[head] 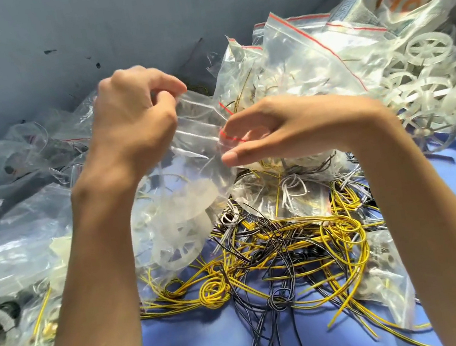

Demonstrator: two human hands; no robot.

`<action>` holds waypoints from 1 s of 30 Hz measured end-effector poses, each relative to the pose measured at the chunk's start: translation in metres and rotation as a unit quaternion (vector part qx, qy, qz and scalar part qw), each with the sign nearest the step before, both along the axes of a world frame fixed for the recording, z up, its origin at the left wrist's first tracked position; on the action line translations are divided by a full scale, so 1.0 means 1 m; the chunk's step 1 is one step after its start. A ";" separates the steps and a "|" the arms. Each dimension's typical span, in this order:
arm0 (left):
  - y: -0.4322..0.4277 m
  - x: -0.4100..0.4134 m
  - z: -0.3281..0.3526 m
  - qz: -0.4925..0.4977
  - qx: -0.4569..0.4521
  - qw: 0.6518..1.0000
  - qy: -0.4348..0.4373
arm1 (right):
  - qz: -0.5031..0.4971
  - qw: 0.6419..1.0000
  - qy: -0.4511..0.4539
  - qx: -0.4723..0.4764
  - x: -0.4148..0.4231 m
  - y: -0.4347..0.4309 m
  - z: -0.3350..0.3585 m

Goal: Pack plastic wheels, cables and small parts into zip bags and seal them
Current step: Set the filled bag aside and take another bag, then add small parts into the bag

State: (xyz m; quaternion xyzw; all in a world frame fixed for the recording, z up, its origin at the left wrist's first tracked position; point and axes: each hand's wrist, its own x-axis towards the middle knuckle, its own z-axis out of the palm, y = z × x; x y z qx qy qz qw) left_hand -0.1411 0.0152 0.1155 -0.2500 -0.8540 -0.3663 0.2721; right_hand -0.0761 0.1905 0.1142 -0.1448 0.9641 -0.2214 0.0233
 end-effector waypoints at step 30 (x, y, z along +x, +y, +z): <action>-0.017 -0.026 -0.021 0.036 -0.047 0.995 0.084 | 0.048 0.982 0.157 -0.089 -0.015 -0.030 -0.013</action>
